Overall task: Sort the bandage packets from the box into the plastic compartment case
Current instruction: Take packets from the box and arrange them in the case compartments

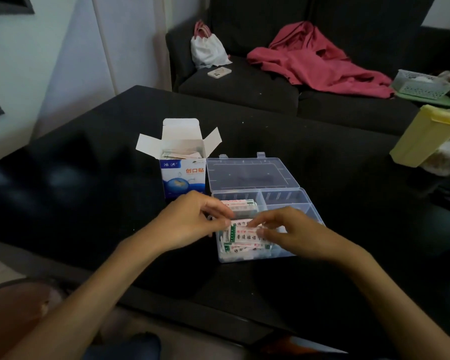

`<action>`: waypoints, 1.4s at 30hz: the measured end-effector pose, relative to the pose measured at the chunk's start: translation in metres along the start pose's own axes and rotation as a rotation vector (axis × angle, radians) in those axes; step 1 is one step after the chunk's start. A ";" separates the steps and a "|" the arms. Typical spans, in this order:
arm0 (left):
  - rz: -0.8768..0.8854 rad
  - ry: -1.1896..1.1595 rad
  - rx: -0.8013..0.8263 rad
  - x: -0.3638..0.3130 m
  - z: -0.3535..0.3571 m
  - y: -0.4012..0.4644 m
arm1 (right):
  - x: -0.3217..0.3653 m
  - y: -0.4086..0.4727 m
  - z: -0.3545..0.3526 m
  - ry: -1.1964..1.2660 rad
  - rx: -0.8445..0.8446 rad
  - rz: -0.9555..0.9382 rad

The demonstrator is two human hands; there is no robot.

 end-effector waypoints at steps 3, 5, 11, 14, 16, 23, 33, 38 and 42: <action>-0.009 0.267 -0.041 -0.009 0.004 -0.006 | 0.002 0.000 0.004 -0.068 -0.012 0.023; 0.010 0.375 -0.052 -0.016 0.008 -0.008 | 0.009 -0.001 -0.001 -0.163 -0.076 0.015; 0.026 0.594 -0.018 -0.020 0.021 -0.005 | 0.025 -0.001 -0.007 -0.525 -0.181 0.034; 0.029 0.665 -0.012 -0.019 0.026 -0.003 | 0.032 -0.003 -0.005 -0.673 -0.188 0.044; 0.025 0.661 0.016 -0.016 0.029 -0.001 | 0.032 -0.005 -0.004 -0.720 -0.136 0.052; 0.040 0.658 -0.028 -0.018 0.024 0.000 | 0.029 -0.003 -0.010 -0.714 -0.165 0.129; 0.042 0.621 -0.043 -0.018 0.022 0.001 | -0.004 0.009 -0.013 -0.450 -0.011 0.194; 0.046 0.613 -0.035 -0.018 0.024 0.000 | 0.002 0.005 -0.013 -0.440 0.023 0.125; 0.026 0.603 -0.006 -0.014 0.025 0.001 | 0.005 0.010 -0.004 -0.467 0.048 0.112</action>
Point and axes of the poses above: each hand's wrist, its own y-axis towards the middle knuckle, its own z-axis out of the palm, x = y × z, the point moved 9 cm from there along y, towards the middle knuckle, and after that the axes turned 10 degrees about x, right-handed, at the moved point
